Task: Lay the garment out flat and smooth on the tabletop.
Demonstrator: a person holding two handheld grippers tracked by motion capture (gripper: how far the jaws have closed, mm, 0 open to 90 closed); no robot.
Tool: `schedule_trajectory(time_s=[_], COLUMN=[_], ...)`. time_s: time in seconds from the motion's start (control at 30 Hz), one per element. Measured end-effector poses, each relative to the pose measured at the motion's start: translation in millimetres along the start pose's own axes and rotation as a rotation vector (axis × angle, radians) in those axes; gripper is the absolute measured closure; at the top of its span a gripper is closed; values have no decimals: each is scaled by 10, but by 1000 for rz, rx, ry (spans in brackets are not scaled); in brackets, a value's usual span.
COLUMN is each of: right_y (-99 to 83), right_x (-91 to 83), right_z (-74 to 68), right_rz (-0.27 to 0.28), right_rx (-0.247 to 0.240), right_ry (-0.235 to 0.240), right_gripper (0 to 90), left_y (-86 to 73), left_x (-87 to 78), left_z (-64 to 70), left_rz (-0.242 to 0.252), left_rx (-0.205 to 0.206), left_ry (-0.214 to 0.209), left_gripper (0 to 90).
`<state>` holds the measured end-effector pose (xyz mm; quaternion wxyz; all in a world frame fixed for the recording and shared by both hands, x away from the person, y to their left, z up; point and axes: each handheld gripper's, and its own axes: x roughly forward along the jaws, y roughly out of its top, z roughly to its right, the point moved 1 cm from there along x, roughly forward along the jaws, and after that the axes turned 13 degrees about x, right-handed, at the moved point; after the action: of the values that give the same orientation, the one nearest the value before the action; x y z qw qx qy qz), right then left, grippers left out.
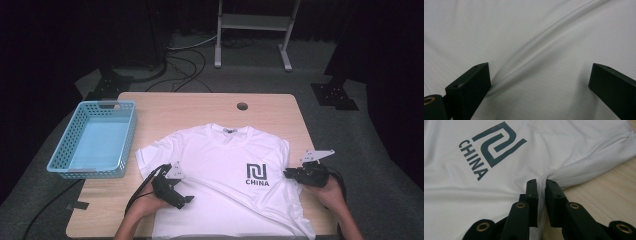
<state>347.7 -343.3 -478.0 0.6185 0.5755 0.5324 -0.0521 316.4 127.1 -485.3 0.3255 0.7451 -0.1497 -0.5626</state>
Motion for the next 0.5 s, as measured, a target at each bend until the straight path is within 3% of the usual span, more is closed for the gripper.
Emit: schedule_trajectory(time_s=[0.1, 0.27, 0.4, 0.5], right_y=[50, 239, 408, 435], right_x=[-34, -132, -106, 91], right_z=[-19, -175, -454, -707], right_rz=[-3, 28, 39, -8], right_rx=[1, -53, -116, -177], right_ry=[5, 4, 31, 69], right_gripper=[834, 850, 851, 851], left_y=[-9, -15, -28, -40], left_x=[-4, -7, -6, -6], left_z=[-3, -9, -1, 5], left_rz=[6, 14, 21, 31], left_rx=[1, -3, 4, 1], left_ry=[-2, -8, 2, 4], left_gripper=[30, 30, 31, 31])
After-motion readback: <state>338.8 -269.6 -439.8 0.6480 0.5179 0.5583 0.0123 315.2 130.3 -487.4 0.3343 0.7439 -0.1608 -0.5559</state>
